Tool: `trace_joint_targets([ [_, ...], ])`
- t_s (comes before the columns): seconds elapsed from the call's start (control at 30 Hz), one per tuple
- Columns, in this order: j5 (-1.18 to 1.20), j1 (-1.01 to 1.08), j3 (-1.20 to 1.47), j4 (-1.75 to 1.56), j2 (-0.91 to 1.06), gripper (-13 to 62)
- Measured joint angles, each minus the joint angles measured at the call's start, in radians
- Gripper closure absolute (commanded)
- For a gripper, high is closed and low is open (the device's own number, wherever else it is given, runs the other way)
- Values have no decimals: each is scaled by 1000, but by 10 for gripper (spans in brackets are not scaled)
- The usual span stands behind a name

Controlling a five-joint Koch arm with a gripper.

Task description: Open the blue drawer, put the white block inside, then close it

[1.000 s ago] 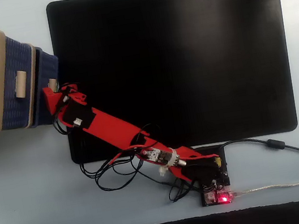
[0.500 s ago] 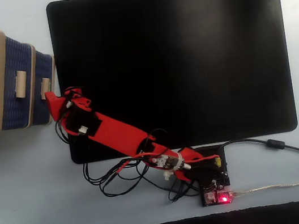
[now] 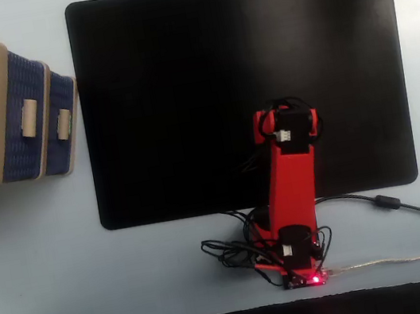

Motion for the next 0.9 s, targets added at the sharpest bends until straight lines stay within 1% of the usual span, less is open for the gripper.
trace_joint_targets([
  [0.03,-71,57,152,-34,49,155],
  [0.07,-107,97,218,-51,78,154],
  [0.13,-141,163,457,-124,160,153],
  [0.23,-172,189,827,-241,324,153],
  [0.37,-206,195,1121,-347,624,152],
  [0.43,-209,190,1144,-357,673,149],
  [0.9,-236,172,1166,-360,673,151],
])
